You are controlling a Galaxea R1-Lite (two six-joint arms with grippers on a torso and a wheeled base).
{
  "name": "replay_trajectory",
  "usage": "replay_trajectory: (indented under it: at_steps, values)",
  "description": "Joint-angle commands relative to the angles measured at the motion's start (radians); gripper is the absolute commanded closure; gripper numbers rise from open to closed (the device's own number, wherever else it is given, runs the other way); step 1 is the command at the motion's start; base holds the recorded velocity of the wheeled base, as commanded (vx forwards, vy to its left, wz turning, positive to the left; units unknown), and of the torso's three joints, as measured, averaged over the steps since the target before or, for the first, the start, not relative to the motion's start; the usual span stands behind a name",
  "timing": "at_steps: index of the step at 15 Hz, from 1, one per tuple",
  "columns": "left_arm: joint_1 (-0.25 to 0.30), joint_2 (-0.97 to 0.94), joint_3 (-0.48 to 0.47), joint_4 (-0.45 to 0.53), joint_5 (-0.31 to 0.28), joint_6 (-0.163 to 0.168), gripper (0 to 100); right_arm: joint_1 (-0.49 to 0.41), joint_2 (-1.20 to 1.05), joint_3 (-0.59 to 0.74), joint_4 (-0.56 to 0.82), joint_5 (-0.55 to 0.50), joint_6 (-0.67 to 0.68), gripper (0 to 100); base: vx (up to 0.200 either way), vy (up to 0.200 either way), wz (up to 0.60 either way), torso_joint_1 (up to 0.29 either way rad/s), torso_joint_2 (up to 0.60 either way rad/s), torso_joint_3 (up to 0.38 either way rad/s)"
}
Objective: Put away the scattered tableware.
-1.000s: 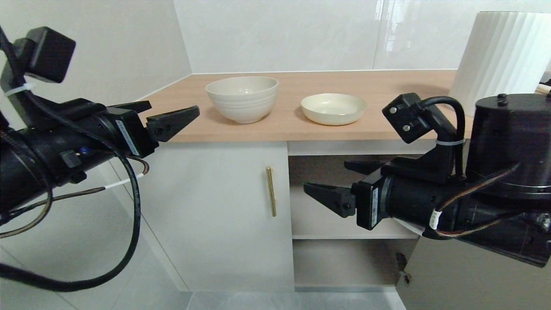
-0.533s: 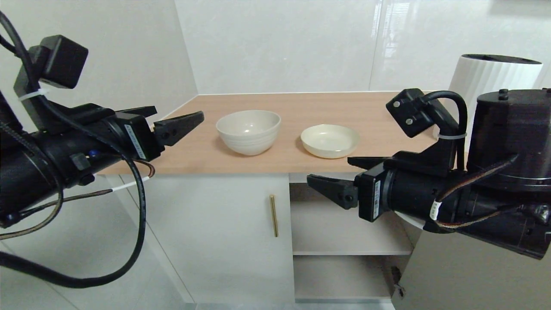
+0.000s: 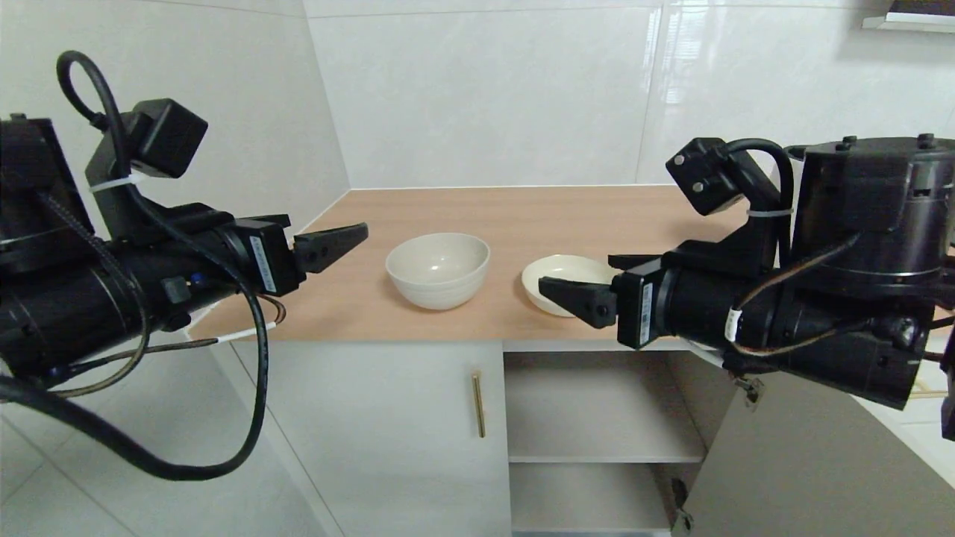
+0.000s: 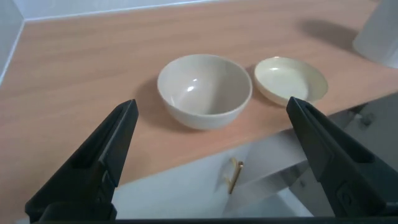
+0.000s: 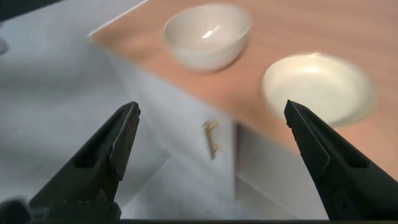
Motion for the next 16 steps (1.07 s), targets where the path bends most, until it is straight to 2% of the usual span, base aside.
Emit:
replay_trajectory:
  at_steps: [1, 3, 4, 5, 6, 9, 11, 12, 13, 14, 15, 16]
  values:
    - [0.045, 0.066, -0.164, 0.126, 0.001, -0.025, 0, -0.08, 0.091, -0.144, 0.085, -0.031, 0.001, 0, 0.0, 0.0, 0.0, 0.046, -0.1, -0.066]
    - [0.079, 0.103, -0.319, 0.319, 0.001, -0.076, 0, -0.12, 0.137, -0.271, 0.228, -0.043, 0.002, 0, 0.0, 0.0, 0.0, 0.011, -0.03, -0.016]
    - [0.092, 0.13, -0.414, 0.445, 0.001, -0.116, 0, -0.138, 0.171, -0.358, 0.34, -0.06, 0.007, 0, 0.0, 0.0, 0.0, 0.0, 0.0, 0.0]
    - [0.106, 0.155, -0.472, 0.517, 0.001, -0.128, 0, -0.141, 0.186, -0.418, 0.424, -0.092, 0.031, 0, 0.0, 0.0, 0.0, 0.0, 0.0, 0.0]
    - [0.106, 0.185, -0.494, 0.546, 0.001, -0.128, 0, -0.144, 0.204, -0.473, 0.501, -0.125, 0.045, 0, 0.0, 0.0, 0.0, 0.0, 0.0, 0.0]
    - [0.106, 0.248, -0.514, 0.558, 0.013, -0.128, 0, -0.166, 0.243, -0.544, 0.55, -0.148, 0.047, 0, 0.0, 0.0, 0.0, 0.0, 0.0, 0.0]
    - [0.105, 0.348, -0.637, 0.698, 0.119, -0.134, 0, -0.181, 0.257, -0.552, 0.55, -0.148, 0.047, 0, 0.0, 0.0, 0.0, 0.0, 0.0, 0.0]
    - [0.099, 0.371, -0.672, 0.725, 0.139, -0.142, 0, -0.182, 0.257, -0.55, 0.55, -0.148, 0.048, 0, 0.0, 0.0, 0.0, 0.0, 0.0, 0.0]
    - [0.073, 0.419, -0.749, 0.764, 0.153, -0.179, 0, -0.19, 0.252, -0.549, 0.55, -0.148, 0.048, 0, 0.0, 0.0, 0.0, 0.0, 0.0, 0.0]
    - [0.06, 0.455, -0.804, 0.813, 0.159, -0.197, 0, -0.19, 0.249, -0.547, 0.55, -0.148, 0.048, 0, 0.0, 0.0, 0.0, 0.0, 0.0, 0.0]
    - [0.051, 0.488, -0.854, 0.874, 0.183, -0.199, 0, -0.19, 0.249, -0.545, 0.549, -0.148, 0.048, 0, 0.0, 0.0, 0.0, 0.0, 0.0, 0.0]
    - [0.048, 0.497, -0.867, 0.888, 0.193, -0.199, 0, -0.19, 0.247, -0.545, 0.549, -0.148, 0.048, 0, 0.0, 0.0, 0.0, 0.0, 0.0, 0.0]
